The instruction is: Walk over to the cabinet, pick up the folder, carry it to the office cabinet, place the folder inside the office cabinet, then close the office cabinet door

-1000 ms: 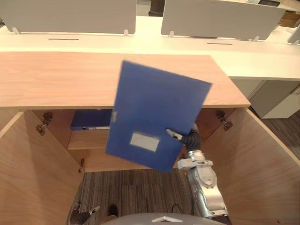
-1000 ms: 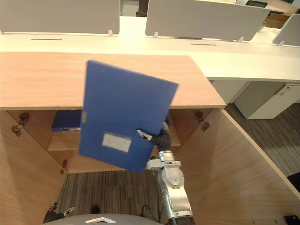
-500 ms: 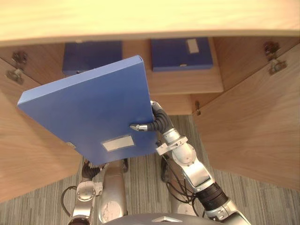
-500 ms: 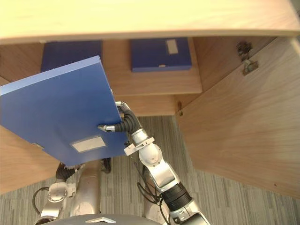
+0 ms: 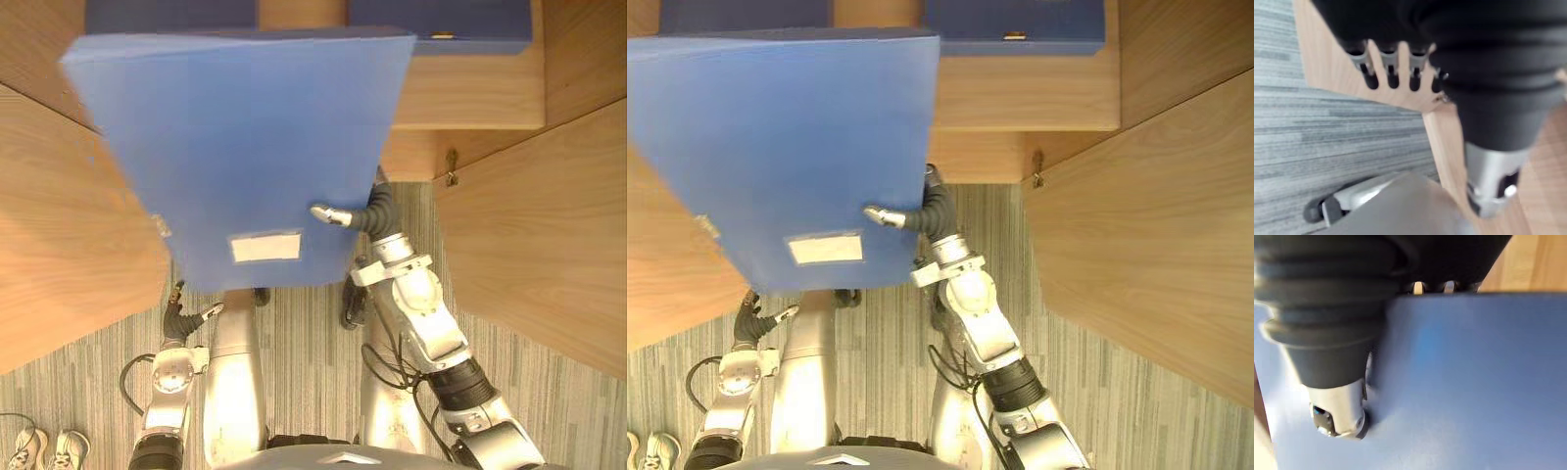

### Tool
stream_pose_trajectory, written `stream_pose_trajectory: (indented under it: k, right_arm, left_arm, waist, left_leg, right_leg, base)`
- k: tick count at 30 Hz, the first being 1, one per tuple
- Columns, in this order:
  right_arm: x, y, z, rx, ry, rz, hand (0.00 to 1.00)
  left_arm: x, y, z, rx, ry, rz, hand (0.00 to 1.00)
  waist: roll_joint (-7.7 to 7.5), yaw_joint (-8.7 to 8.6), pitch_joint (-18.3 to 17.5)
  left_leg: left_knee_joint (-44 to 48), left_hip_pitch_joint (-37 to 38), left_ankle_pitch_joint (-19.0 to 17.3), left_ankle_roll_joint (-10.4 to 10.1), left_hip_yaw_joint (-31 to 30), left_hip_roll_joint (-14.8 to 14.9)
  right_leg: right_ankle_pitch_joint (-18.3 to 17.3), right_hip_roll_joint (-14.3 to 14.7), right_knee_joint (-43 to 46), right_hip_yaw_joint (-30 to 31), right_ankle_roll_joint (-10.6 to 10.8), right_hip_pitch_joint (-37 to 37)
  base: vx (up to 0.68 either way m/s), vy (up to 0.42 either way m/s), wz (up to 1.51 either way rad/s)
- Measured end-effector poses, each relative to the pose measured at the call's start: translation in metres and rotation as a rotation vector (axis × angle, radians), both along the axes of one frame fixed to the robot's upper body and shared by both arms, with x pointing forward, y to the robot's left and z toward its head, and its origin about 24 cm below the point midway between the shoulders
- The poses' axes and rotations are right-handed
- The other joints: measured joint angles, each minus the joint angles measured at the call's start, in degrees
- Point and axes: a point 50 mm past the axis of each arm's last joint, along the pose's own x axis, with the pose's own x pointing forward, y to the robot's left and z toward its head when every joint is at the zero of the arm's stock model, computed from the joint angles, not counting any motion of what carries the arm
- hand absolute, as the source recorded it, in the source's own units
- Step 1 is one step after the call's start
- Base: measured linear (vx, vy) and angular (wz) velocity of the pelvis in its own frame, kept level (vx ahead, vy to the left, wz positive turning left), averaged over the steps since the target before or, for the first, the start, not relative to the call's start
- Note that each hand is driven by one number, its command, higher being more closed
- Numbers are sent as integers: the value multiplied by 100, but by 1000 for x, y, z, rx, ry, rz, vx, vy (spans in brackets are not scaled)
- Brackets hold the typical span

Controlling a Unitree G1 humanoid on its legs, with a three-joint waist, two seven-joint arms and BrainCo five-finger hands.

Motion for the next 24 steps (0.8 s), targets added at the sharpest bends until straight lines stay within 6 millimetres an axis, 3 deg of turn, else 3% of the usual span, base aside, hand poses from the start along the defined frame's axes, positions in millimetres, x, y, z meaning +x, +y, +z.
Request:
stream_pose_trajectory:
  k: [7,10,16,24]
  right_arm:
    - [23,-17,11,129,50,7,100]
    - [38,-31,28,276,44,-28,100]
    - [61,-59,41,562,98,-113,100]
    - [74,-76,74,793,71,-141,100]
  left_arm:
    - [14,-1,11,2,-45,-44,0]
    - [15,-3,13,-9,-60,-45,0]
    - [19,-7,18,-16,-82,-61,0]
    - [34,-12,31,-51,-144,-52,0]
  waist:
    - [-10,53,112]
    - [-18,116,117]
    - [-18,141,119]
    - [-20,146,120]
  left_leg:
    - [36,-185,-8,3,-138,-14]
    - [-66,-248,77,32,-142,-102]
    - [-135,-294,117,-7,-272,-157]
    - [-414,-418,337,-54,-394,-276]
  right_leg:
    - [-49,-29,24,-140,-53,-69]
    - [-74,-106,35,-150,-54,-162]
    - [-96,-141,-10,-291,-56,-130]
    - [-76,-224,-117,-470,-101,-206]
  base:
    - [10,-54,7]
    - [3,-76,13]
    - [-4,-75,8]
    - [-23,-64,14]
